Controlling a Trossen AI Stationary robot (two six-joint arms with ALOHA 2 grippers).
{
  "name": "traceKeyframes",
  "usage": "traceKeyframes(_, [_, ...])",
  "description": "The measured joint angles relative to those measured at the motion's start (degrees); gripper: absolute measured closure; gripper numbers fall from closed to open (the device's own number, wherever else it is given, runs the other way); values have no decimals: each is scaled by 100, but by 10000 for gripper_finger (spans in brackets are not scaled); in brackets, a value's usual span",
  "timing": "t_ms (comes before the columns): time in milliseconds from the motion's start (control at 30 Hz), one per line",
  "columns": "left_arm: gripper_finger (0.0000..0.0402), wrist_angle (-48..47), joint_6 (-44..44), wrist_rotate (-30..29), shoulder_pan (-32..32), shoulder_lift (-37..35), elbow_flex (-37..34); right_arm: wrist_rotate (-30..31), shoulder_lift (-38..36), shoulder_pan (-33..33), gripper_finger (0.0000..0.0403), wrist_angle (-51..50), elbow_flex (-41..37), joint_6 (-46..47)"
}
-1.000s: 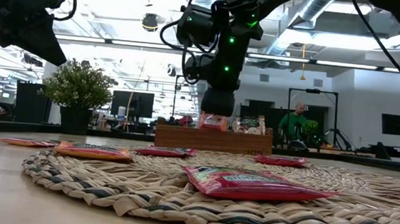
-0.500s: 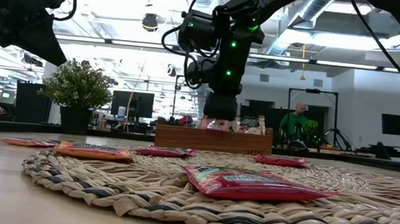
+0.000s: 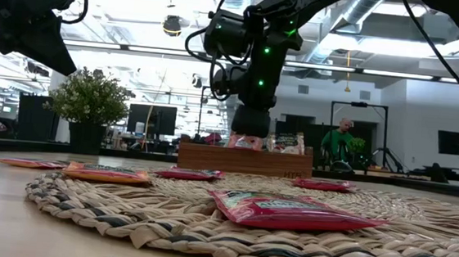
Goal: Pick & Place Tea
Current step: Put the orange tea bag into the wooden organizer
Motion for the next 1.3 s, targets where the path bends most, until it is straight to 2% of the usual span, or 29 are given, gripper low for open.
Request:
traceKeyframes(400, [314, 0, 0, 0, 1, 0, 0, -278, 0, 1, 396, -16, 0, -6])
traceKeyframes(1000, [314, -2, 2, -2, -1, 0, 0, -306, 0, 10, 294, -58, 16, -12])
traceKeyframes(1133, [314, 0, 2, 1, 1, -1, 0, -297, -194, 159, 289, -641, 373, -5])
traceKeyframes(1300, [314, 7, 2, 2, 1, 0, 0, -373, -802, 567, 289, -1368, 647, 42])
